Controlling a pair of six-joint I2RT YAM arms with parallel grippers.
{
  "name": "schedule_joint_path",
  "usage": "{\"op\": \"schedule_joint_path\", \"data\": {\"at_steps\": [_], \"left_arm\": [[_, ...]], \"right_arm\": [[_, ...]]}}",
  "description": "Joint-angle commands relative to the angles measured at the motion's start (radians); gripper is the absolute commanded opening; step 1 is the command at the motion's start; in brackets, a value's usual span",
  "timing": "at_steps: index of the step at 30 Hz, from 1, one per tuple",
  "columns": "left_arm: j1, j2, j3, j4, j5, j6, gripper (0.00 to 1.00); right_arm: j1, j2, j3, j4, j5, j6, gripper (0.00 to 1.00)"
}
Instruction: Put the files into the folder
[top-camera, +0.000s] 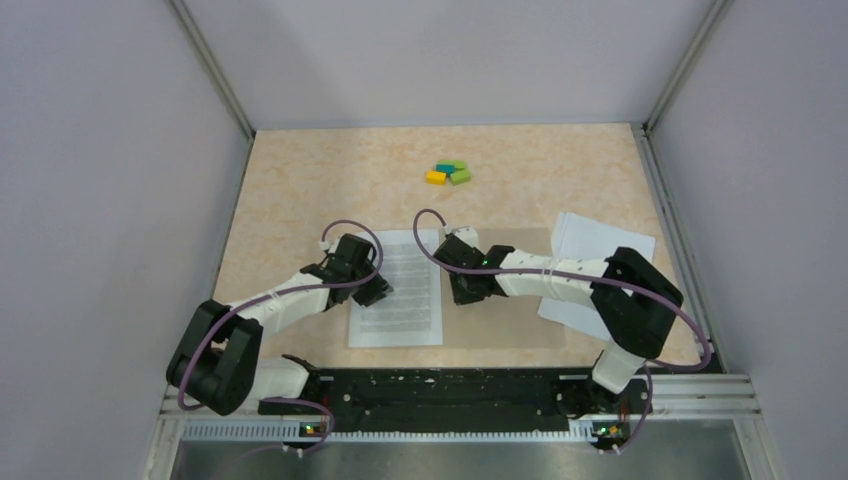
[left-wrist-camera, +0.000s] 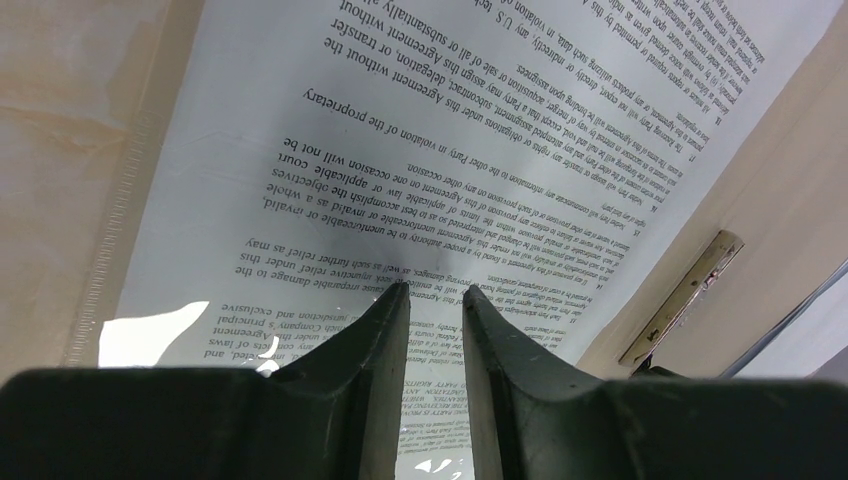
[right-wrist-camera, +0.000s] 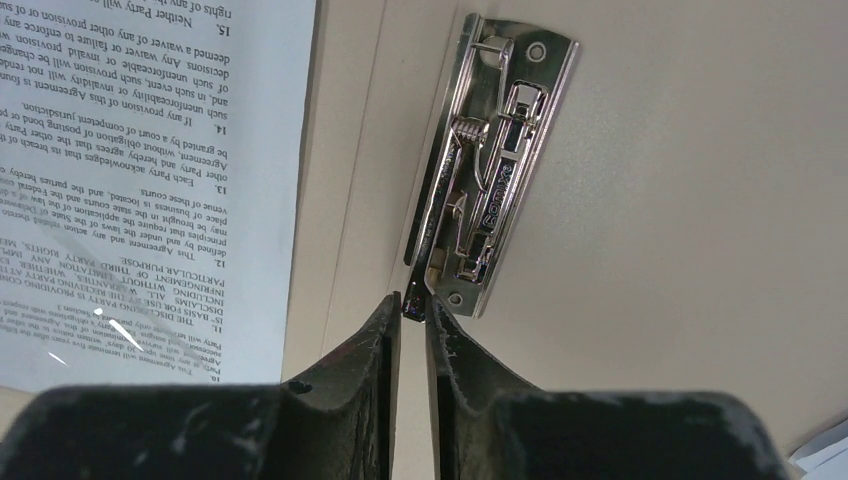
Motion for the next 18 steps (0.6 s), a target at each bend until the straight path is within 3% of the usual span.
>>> {"op": "schedule_joint_path", "data": {"at_steps": [1,11,18], "left_arm": [[0.004,0.022,-0.035,-0.074,-0.081,0.013,0.32],[0.004,0.028,-0.027,-0.092,-0.095,0.009,0.32],[0.004,0.046,-0.023,-0.096,-0.093,0.003,0.32]], "right_arm": [[0.015,0.007,0.026,0.013,0.018,0.023,0.14],[0.016,0.024,0.013,-0.004,0.053,0.024,0.07],[0.023,0.030,-0.001,-0.007,0.057,0.025,0.11]]}}
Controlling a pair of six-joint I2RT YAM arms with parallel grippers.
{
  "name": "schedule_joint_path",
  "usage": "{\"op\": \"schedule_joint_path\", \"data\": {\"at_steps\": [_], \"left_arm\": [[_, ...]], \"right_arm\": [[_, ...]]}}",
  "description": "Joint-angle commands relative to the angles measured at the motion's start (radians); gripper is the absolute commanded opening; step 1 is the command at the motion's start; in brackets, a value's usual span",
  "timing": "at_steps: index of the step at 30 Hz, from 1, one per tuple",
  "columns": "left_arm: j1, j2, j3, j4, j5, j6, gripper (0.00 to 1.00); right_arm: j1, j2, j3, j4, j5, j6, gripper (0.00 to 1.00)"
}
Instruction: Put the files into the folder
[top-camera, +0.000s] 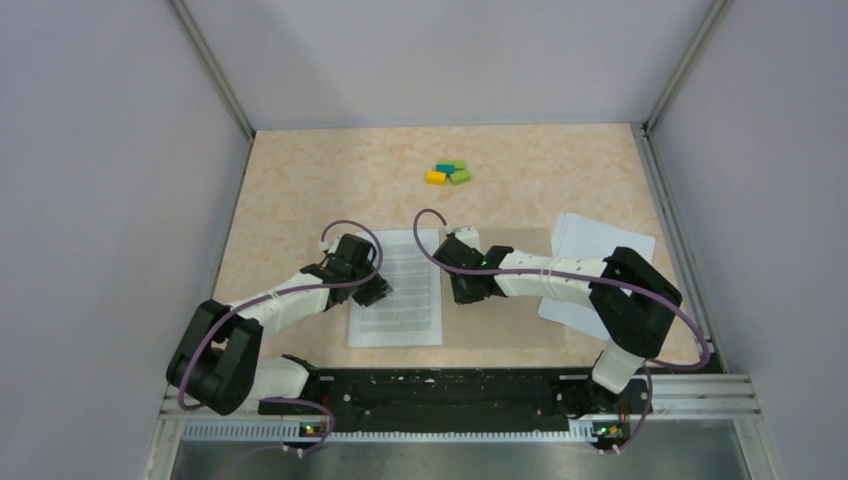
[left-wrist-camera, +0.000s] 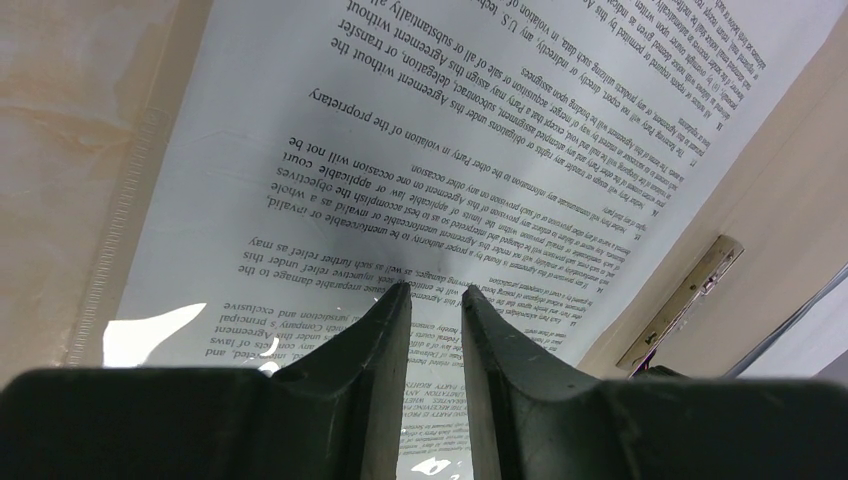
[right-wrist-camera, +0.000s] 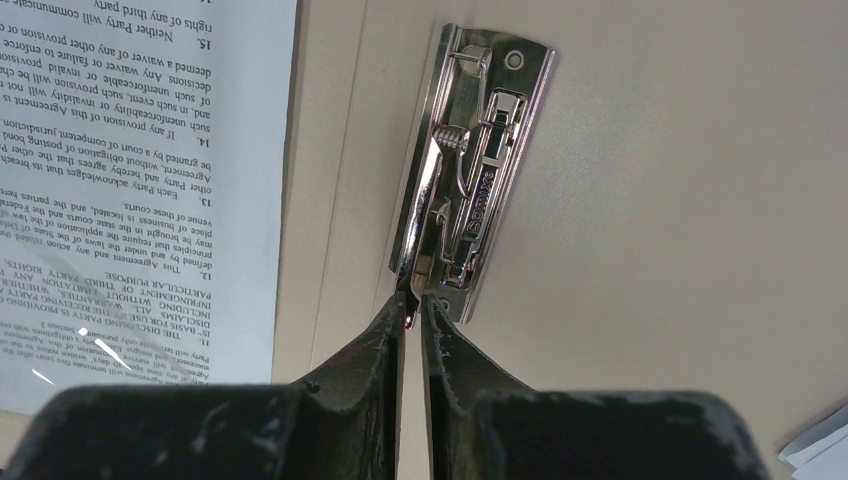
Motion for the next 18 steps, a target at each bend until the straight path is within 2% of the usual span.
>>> {"op": "schedule_joint_path", "data": {"at_steps": [1,18], "left_arm": [[0.005,0.048,-0.024,-0.094,-0.085,0.009,0.32],[0.005,0.058,-0.024,-0.095,-0.085,0.004,0.31]], "right_arm": [[0.022,0.018,0.001,-0.006,0.026,0.009,0.11],[0.027,0.008,0.027,0.020,0.020,0.002,0.12]]}}
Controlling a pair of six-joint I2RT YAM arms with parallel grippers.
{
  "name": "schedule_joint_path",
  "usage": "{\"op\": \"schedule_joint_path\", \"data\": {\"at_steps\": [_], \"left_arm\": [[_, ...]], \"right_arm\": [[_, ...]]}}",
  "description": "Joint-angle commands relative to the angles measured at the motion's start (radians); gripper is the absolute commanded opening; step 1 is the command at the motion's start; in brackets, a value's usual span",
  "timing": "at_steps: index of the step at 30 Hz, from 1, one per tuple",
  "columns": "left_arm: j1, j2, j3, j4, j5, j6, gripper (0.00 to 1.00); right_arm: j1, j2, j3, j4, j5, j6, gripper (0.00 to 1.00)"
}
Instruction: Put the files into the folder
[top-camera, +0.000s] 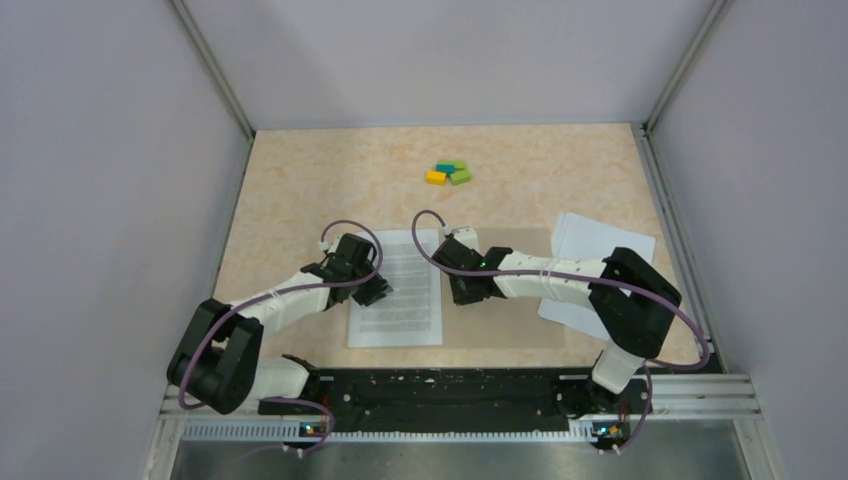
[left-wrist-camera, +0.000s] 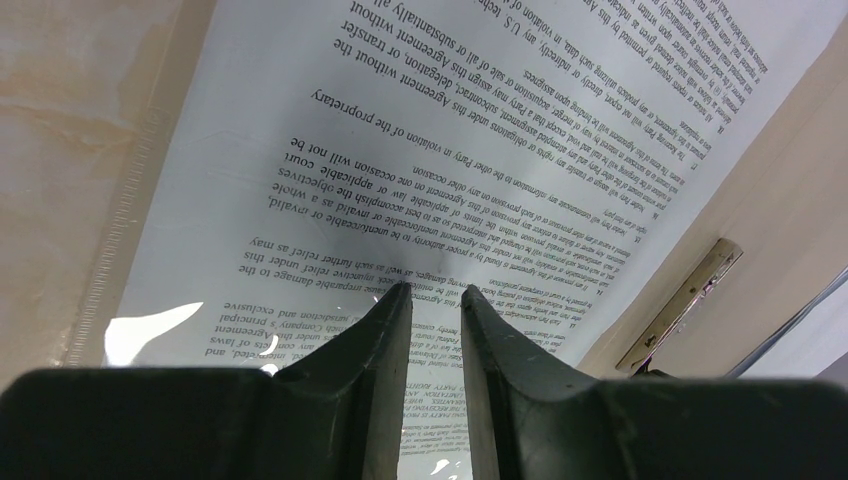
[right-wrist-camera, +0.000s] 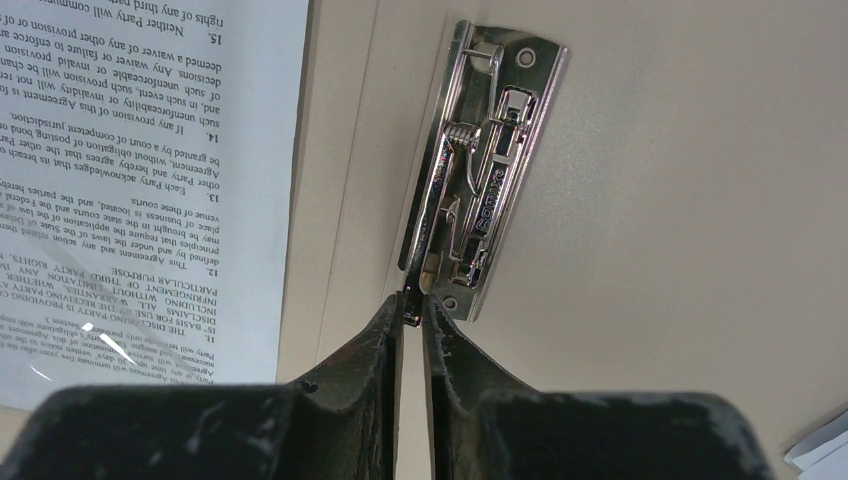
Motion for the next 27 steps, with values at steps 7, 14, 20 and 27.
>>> {"op": "schedule_joint_path", "data": {"at_steps": [7,14,20,27], "left_arm": [[0.005,0.054,-0.027,-0.099,-0.088,0.010,0.31],[0.005,0.082,-0.023,-0.107,-0.088,0.006,0.32],[0.012,0.101,-0.020,-0.116,-0.091,-0.004,0.32],[0.033,0.114,-0.009,-0.148,-0.105,-0.005,0.32]], "right_arm": [[0.019,0.032,0.018,-0.015,0.034,0.005,0.12],[0.019,0.053,-0.012,-0.037,0.056,0.009,0.09],[0.021,0.071,-0.041,-0.070,0.095,0.013,0.06],[0.025,0.101,-0.062,-0.099,0.127,0.030,0.05]]}}
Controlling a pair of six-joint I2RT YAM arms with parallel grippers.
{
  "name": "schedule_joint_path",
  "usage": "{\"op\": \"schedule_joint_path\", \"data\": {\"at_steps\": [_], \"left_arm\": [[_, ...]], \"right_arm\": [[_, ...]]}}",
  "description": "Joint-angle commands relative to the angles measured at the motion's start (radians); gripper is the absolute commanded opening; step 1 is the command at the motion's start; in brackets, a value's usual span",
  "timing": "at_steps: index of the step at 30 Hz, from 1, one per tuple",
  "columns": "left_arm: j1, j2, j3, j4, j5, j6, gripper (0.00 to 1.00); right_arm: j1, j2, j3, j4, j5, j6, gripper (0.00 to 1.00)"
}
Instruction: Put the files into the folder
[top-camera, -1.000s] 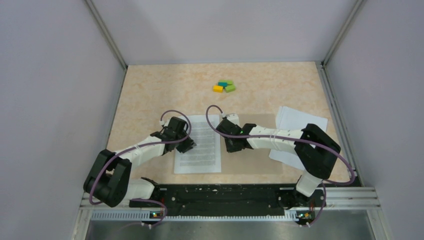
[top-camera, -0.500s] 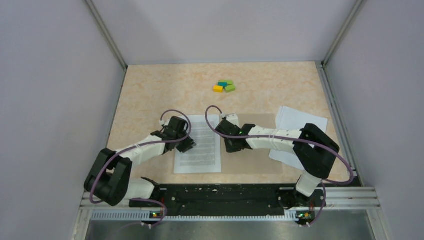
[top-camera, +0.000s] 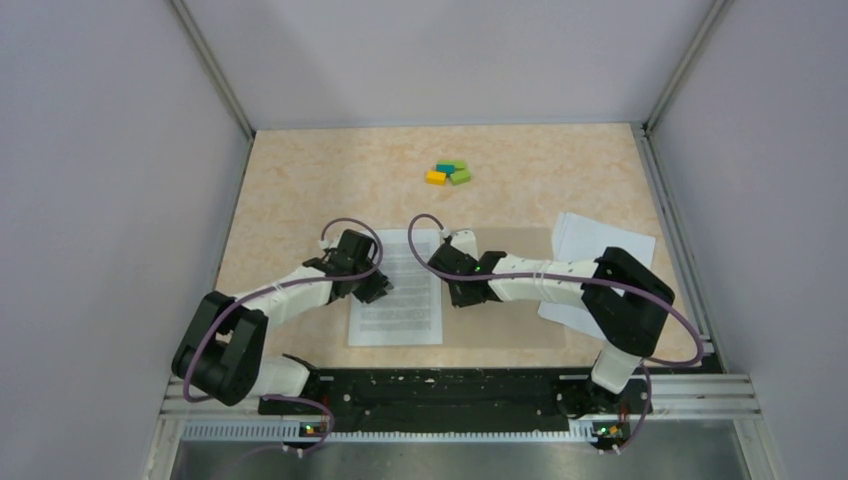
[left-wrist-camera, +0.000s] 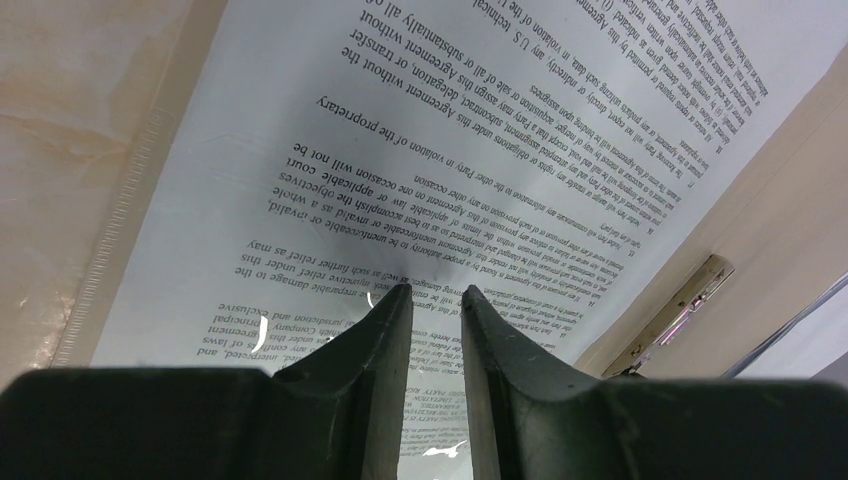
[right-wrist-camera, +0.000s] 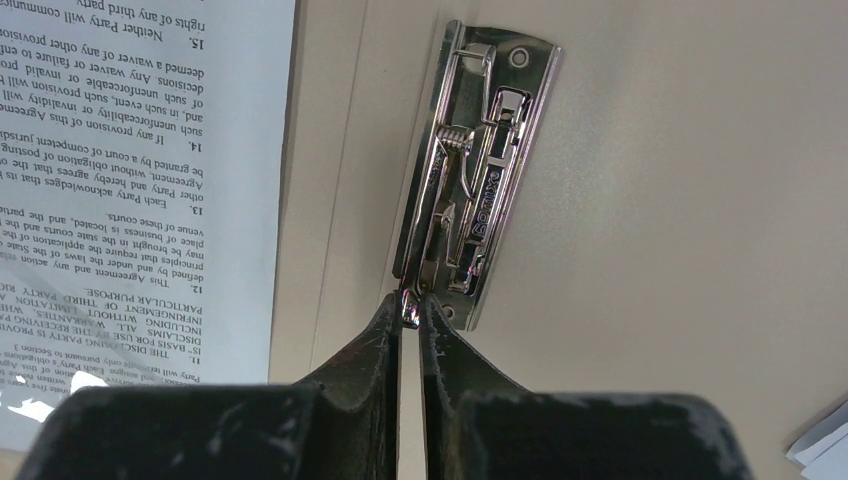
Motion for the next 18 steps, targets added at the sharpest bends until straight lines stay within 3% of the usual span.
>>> {"op": "schedule_joint_path", "data": {"at_steps": [1,18], "left_arm": [[0.028,0.069,-0.047,-0.128,-0.108,0.016,0.32],[0.084,0.070,-0.056,-0.125,-0.080,0.025,0.31]], "right_arm": [[0.005,0.071,-0.065,-0.101,0.062,0.011,0.05],[0.005,0.079,-0.082,-0.157,0.117,0.041,0.05]]}}
